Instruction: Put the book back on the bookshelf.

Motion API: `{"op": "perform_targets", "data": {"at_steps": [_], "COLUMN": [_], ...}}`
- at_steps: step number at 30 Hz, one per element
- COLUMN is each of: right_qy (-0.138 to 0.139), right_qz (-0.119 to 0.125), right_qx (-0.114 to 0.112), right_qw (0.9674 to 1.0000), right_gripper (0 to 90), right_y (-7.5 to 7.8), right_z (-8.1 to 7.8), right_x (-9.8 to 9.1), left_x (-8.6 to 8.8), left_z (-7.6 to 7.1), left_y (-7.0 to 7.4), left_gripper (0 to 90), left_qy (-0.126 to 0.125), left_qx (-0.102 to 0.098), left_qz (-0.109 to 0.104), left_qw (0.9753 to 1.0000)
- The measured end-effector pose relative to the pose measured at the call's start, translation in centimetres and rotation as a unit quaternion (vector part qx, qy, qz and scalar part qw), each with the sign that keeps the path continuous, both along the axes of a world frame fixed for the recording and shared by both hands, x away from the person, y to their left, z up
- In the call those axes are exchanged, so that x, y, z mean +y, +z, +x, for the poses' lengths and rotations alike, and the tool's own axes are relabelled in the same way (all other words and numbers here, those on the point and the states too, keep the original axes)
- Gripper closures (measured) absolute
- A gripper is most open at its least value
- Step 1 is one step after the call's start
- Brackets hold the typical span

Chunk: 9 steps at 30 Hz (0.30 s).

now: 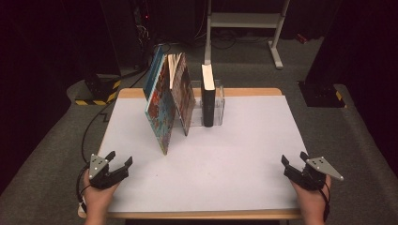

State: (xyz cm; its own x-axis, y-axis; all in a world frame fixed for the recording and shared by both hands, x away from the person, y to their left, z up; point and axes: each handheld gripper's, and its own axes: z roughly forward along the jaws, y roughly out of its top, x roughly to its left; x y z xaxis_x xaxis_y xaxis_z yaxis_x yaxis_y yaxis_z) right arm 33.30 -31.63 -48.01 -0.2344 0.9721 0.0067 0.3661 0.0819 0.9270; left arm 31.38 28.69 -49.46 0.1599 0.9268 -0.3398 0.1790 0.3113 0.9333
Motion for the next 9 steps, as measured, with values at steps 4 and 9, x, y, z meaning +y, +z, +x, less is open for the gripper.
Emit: {"op": "perform_targets", "data": {"at_steps": [4,9], "right_qy": [-0.001,-0.002], "right_qz": [-0.001,-0.001], "right_qx": [0.001,0.002], "right_qw": [1.0000,1.0000], "right_gripper": [25.0,24.9], "right_y": [-0.12,-0.16], "right_z": [-0.02,-0.28], "right_x": [-0.03,-0.11], "left_x": [-0.07,-0.42], "left_z": [0.17,0.37], "left_y": [-0.05,-0.09], "left_gripper": [25.6,24.9], "left_qy": [-0.001,-0.005], "left_qx": [0.001,0.001], "left_qz": [0.001,0.003], "left_qw": [1.0000,1.0000]}}
